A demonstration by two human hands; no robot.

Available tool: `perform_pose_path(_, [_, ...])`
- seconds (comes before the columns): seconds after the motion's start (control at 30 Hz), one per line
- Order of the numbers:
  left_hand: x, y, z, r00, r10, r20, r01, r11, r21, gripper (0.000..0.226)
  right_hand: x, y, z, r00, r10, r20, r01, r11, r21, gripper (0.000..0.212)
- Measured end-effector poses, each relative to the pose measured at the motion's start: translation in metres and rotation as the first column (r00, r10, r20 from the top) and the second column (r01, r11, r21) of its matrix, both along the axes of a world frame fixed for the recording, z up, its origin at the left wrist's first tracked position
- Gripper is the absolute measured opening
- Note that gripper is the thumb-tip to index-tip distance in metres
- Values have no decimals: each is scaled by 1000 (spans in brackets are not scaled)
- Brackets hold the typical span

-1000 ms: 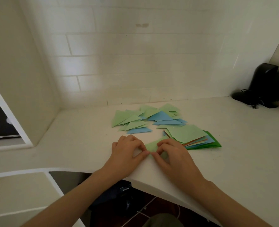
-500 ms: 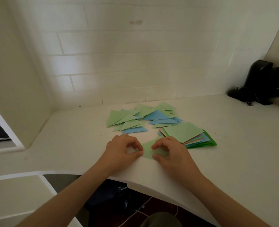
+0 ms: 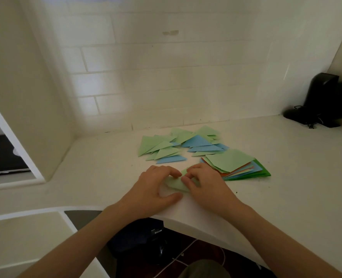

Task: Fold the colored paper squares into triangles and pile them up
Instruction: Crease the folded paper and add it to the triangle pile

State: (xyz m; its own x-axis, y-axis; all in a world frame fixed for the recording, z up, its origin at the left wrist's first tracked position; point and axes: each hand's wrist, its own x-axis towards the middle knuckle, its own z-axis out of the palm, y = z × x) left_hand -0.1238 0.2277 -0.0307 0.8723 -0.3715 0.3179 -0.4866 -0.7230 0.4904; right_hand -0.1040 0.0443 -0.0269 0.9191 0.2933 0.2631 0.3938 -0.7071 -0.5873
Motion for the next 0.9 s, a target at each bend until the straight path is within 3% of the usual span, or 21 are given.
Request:
perform_pose_path(0.13, [-1,4,3,995,-22,97,15,998,67,26,5,-4,11,996,90,-14,-90,996,24,14])
perform_pose_path(0.27, [-1,1,-2,955,-46,292,-18,977,213,21,5,-10,-1,982,161,103,-149,982,-112,8])
perform_pose_path(0.4, [-1,-5,-4,937,-53,346,-47,960,275,20,-1,-22,-4,960,147,238,-129,988,-90,11])
perform_pose_path(0.53, [1,-11,-3,957,25,289,-80,980,182,17,-11,-29,-7,960,171,223,-137,978,-160,33])
perform_pose_path(0.77, [7,-9,2,962,269,48,-263,960,-93,14,0,-15,-13,977,-9,213,25,997,-74,22])
perform_pose_path(0.9, [10,-15,-5,945,326,-6,-324,936,-138,24,1,-2,-17,963,-108,246,133,987,-86,27])
